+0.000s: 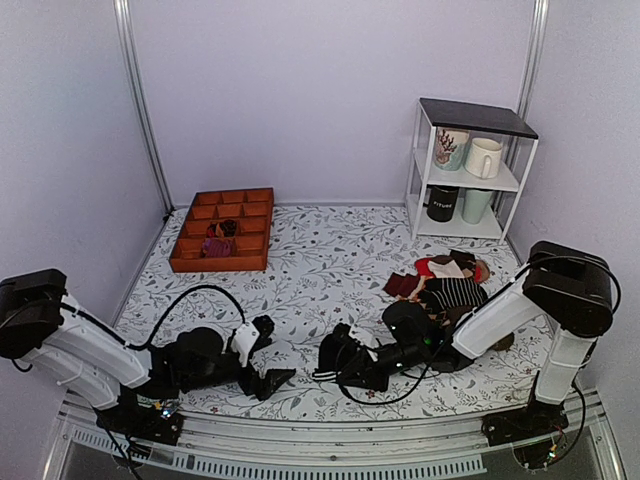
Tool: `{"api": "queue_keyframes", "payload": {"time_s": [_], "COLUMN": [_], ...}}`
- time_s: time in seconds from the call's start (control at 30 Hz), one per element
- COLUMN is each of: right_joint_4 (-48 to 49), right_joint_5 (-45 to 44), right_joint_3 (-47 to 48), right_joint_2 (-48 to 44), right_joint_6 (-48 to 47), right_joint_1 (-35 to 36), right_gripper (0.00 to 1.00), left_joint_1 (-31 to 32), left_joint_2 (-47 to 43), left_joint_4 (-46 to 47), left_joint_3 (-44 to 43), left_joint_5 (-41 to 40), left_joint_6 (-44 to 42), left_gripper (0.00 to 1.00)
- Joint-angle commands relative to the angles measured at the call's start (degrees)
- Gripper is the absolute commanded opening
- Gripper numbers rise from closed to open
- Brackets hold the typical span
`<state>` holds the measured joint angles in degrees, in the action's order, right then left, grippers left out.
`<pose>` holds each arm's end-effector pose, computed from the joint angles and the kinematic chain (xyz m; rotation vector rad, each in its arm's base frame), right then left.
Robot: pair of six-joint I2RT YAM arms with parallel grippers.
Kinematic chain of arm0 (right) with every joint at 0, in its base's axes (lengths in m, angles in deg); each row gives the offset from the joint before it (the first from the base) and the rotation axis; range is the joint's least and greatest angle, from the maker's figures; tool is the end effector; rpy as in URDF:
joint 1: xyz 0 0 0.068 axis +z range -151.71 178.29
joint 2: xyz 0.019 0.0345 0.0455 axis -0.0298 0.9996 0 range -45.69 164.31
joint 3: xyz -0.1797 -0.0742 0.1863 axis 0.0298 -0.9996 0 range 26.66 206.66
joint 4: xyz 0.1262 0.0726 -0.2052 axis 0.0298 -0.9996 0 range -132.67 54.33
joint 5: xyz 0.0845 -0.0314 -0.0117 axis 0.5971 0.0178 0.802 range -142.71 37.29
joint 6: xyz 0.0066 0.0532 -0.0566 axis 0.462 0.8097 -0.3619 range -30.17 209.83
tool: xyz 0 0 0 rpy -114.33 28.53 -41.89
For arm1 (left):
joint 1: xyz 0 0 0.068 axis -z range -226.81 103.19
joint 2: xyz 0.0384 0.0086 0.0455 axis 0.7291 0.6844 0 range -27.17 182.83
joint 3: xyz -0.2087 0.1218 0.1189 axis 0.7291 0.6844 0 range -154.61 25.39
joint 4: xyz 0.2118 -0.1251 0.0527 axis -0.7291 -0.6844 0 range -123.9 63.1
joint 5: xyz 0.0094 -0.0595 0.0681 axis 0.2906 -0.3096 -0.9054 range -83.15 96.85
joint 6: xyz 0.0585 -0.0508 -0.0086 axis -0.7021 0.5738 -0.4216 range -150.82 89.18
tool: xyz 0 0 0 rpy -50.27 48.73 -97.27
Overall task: Roll the socks
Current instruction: Roll the sock at the center of the board.
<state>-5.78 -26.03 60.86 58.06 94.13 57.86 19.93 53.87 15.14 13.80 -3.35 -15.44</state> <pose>0.1378 0.2935 0.0825 -1.3553 2.0098 1.0838 0.1063 -0.2176 0.1080 0.8128 1.9547 -0.7020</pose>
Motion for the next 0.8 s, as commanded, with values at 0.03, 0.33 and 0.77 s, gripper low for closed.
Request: {"api": "queue_keyframes", "payload": {"time_s": [0.03,0.33,0.77], "right_joint_4": [-12.2,-15.7,-17.0], "right_joint_5": [2.7,3.3,4.0], "right_joint_3": [-0.6,0.3,-0.1], "right_joint_2": [5.3,7.9,7.7], "right_joint_6": [8.7,11.6,10.5], "right_joint_1": [-0.9,-2.2,-2.7], "right_gripper": [0.15,0.15,0.15], "left_joint_1": [1.8,1.8,-0.4], "left_joint_2": [-1.1,18.4,30.9], "left_joint_4": [13.4,36.7,35.9], "left_joint_3": [3.3,1.8,-7.2], "left_joint_5": [-4.4,12.2,22.2], "left_joint_6": [-12.4,-21.1,-25.1], "left_gripper": [0.99,0.69,0.49]}}
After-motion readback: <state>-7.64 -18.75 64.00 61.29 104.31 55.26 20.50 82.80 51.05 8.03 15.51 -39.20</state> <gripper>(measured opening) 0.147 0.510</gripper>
